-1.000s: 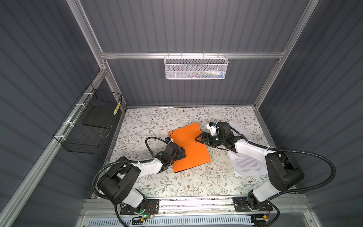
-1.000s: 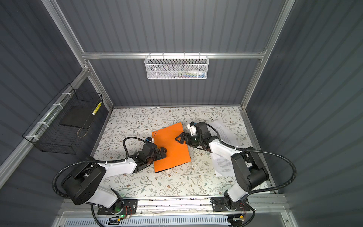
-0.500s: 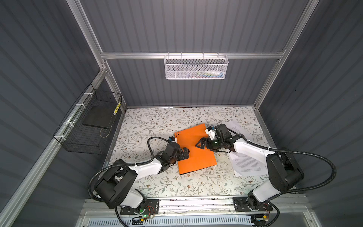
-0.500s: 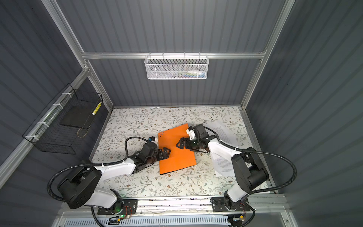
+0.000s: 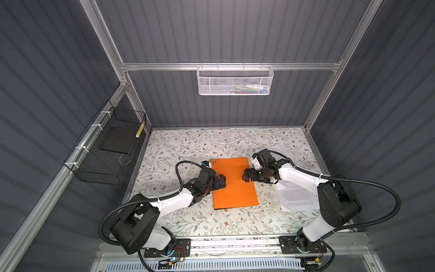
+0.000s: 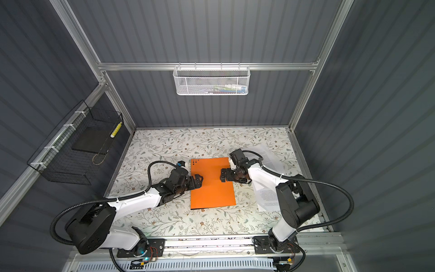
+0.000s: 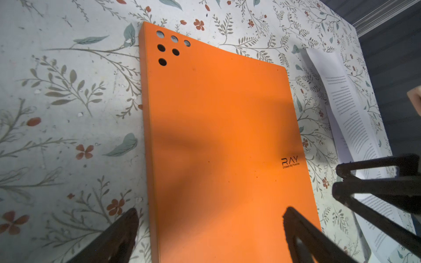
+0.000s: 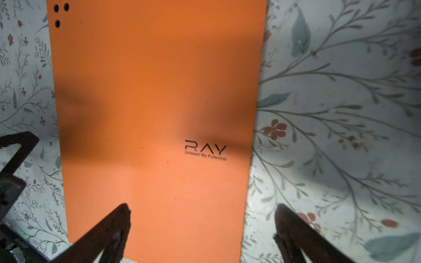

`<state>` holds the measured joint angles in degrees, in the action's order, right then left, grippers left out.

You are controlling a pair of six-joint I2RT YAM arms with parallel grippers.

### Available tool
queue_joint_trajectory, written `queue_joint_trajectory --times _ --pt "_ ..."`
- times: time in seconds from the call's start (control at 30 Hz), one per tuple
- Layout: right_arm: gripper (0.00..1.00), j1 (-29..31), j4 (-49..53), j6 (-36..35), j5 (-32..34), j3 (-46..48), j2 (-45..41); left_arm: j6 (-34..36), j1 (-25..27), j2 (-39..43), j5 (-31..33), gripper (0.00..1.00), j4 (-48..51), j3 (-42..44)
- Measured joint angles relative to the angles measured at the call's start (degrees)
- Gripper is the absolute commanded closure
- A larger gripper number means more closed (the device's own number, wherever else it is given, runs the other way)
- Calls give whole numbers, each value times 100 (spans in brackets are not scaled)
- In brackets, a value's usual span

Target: Put the files into the folder

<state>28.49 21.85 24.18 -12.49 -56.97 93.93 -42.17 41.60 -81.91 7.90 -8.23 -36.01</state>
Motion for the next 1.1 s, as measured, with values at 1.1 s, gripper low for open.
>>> queue_joint_trajectory --times 1.1 --pt "1 -164 -717 339 -728 -11 256 15 -7 -811 -282 0 -280 -186"
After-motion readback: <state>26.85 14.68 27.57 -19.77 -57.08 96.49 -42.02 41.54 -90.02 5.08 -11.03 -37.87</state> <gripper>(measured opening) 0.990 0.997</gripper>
